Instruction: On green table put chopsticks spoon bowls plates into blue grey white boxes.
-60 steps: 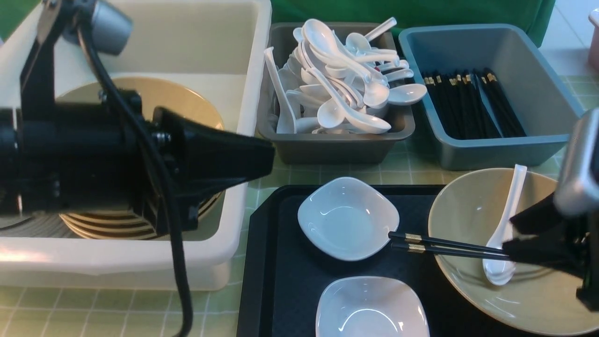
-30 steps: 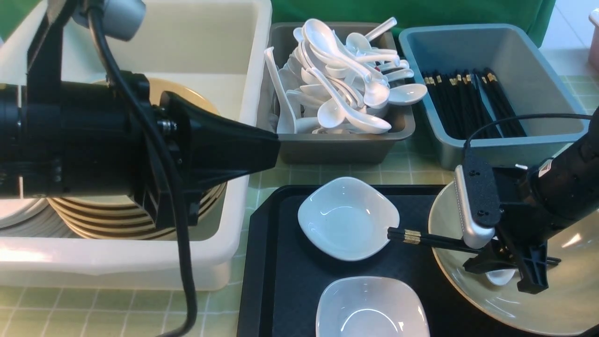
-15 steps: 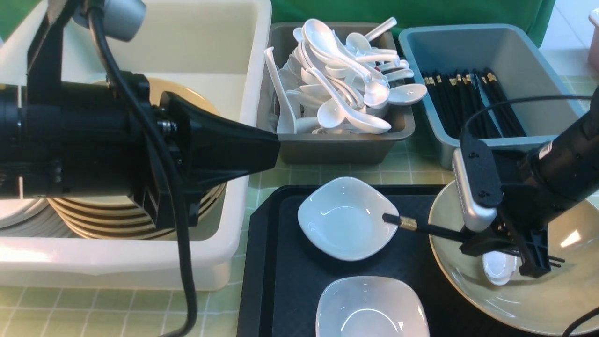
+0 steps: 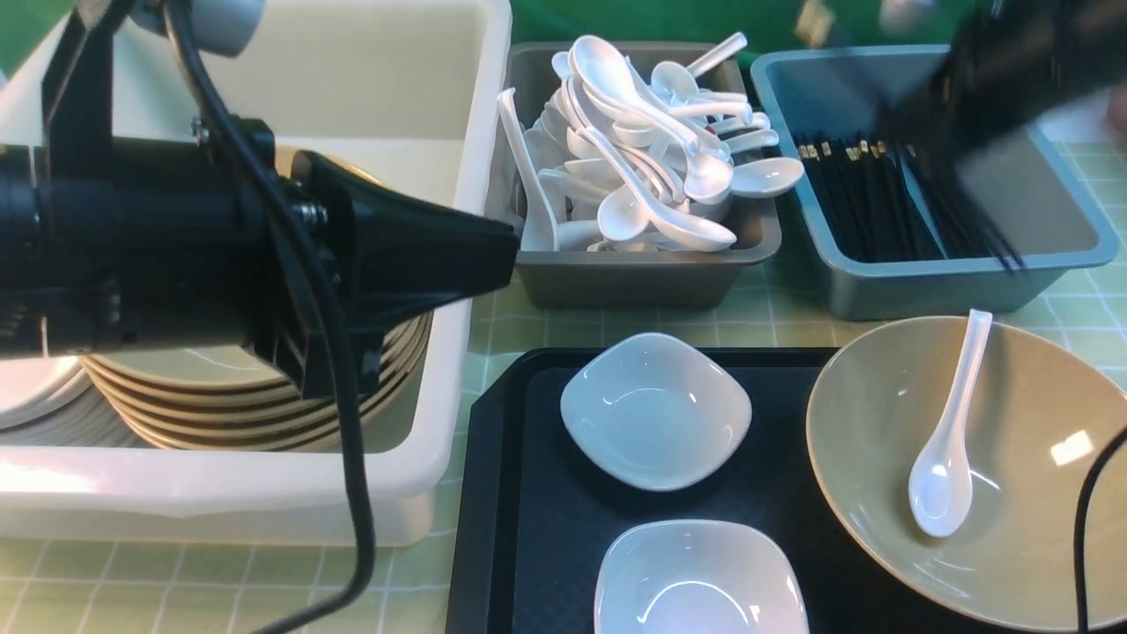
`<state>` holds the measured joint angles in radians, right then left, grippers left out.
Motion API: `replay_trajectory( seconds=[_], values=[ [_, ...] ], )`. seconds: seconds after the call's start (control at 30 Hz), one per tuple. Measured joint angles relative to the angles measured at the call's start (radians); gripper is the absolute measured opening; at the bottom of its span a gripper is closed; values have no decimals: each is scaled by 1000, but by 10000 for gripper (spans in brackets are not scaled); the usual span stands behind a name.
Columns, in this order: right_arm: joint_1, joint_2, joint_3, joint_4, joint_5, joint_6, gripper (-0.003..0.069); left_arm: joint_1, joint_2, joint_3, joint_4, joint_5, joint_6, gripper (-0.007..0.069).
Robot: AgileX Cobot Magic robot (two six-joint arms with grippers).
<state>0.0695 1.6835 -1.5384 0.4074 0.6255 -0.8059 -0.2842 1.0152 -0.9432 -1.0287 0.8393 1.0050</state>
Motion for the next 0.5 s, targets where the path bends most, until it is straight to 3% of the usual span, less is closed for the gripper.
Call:
replay_trajectory(
  seconds=[0.1, 0.23, 0.5],
  values=[
    [-33, 106, -67, 5, -162, 129, 129, 0, 0, 0, 0, -13, 0, -1],
    [-50, 240, -123, 24, -275, 204, 129, 0, 0, 0, 0, -17, 0, -1],
    [-51, 427, -170, 30, -340, 236, 129, 0, 0, 0, 0, -16, -5, -1]
  ],
)
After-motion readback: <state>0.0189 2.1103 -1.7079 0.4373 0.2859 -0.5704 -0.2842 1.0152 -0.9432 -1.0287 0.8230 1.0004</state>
